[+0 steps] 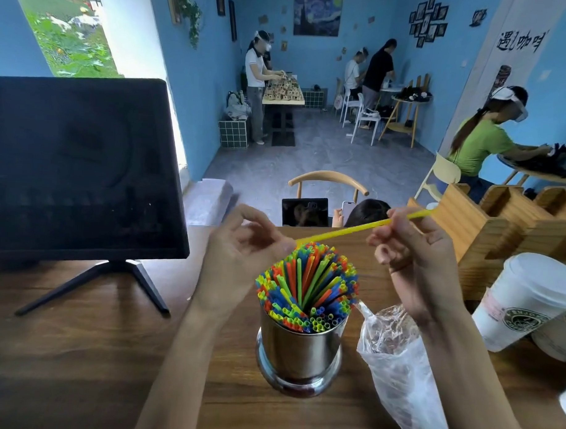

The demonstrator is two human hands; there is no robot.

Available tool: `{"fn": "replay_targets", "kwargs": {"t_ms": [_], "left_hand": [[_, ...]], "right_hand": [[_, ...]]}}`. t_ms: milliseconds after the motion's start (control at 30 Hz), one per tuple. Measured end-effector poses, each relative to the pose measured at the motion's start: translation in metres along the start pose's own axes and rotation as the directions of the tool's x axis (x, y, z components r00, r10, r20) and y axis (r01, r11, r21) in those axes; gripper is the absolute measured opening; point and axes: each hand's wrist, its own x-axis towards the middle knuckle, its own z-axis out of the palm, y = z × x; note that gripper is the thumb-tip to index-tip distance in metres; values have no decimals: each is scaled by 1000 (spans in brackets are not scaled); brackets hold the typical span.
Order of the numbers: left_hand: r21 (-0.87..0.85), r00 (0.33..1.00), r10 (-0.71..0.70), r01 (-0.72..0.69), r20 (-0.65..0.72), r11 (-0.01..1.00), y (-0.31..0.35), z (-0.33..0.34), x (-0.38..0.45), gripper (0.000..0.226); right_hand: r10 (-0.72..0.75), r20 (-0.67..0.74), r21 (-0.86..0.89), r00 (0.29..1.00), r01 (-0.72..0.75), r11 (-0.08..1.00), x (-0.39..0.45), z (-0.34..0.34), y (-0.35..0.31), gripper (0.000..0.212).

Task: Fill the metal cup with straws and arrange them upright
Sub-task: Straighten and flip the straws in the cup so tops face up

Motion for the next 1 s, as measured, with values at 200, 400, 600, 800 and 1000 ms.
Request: {"fn": "replay_targets", "kwargs": {"t_ms": [200, 400, 600, 800, 1000], "left_hand": [[473, 899, -95, -132, 427, 871, 1, -3, -7, 22], [394, 996, 88, -75, -17, 916, -9, -1, -1, 18], [615, 1000, 12, 4, -22, 789, -26, -4, 8, 16], [641, 997, 23, 31, -75, 767, -34, -1, 12, 11], [424, 917, 251, -104, -308, 899, -7, 7, 14, 13]], "right_hand": [[-162, -35, -168, 986, 153, 974, 8, 19, -1, 29], [-323, 100, -458, 941, 331, 825, 0, 25, 13, 50], [-235, 331, -747, 914, 406, 526, -9, 7, 39, 12], [-6, 277, -824, 961, 241, 512, -12, 2, 36, 25], [34, 189, -715, 981, 114, 690, -6, 3, 27, 28]]}}
